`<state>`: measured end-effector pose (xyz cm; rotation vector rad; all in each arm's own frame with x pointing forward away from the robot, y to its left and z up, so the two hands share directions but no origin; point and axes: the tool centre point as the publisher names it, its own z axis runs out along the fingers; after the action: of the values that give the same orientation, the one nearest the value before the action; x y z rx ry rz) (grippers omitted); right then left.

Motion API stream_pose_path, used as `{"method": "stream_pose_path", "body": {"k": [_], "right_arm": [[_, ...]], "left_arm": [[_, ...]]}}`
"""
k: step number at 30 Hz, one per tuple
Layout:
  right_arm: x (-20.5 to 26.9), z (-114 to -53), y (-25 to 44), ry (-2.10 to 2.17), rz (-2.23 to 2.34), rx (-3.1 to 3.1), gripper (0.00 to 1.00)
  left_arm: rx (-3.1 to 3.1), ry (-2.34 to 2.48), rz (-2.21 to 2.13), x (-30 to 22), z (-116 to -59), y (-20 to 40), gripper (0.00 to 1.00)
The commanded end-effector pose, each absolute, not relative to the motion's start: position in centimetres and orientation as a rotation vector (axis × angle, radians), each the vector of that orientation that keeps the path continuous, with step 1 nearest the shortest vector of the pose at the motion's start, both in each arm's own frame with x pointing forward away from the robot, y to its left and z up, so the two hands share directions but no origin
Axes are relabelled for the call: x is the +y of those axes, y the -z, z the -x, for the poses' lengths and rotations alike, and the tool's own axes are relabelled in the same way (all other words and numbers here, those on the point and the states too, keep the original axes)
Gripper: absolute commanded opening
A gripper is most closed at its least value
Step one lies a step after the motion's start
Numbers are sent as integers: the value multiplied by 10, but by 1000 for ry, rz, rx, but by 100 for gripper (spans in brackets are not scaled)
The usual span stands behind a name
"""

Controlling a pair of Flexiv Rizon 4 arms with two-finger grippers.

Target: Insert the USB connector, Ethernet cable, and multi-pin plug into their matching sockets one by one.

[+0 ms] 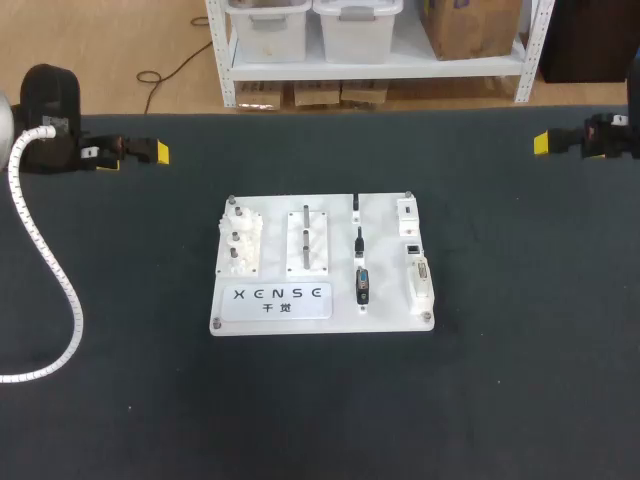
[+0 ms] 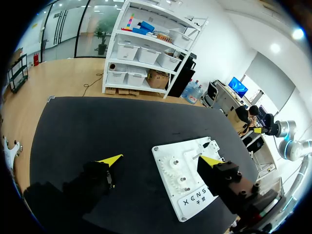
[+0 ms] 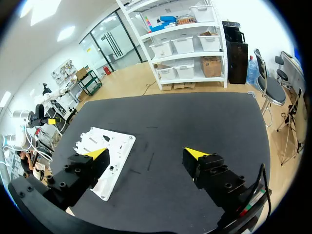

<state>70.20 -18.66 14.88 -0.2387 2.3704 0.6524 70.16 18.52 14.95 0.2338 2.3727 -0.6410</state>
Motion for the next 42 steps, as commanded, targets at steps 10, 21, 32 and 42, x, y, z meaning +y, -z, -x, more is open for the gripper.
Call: {"method": "stream_pose_path", "body": {"k": [10,21,32,42], "right_arm": [[-186,-702,-149,-648,237,2372,100],[-186,-702,-149,-648,237,2372,100],[-186,-702,-149,-648,237,2372,100],[-186,-702,-149,-648,237,2372,100]], "left_arm": [[2376,638,-233,185,-701,-150,100],[2296,570,-859,169,-709,-159,100],[2020,647,-1449,133,-687,-152,100],[1861,735,-1591,111,-678,-137,100]]}}
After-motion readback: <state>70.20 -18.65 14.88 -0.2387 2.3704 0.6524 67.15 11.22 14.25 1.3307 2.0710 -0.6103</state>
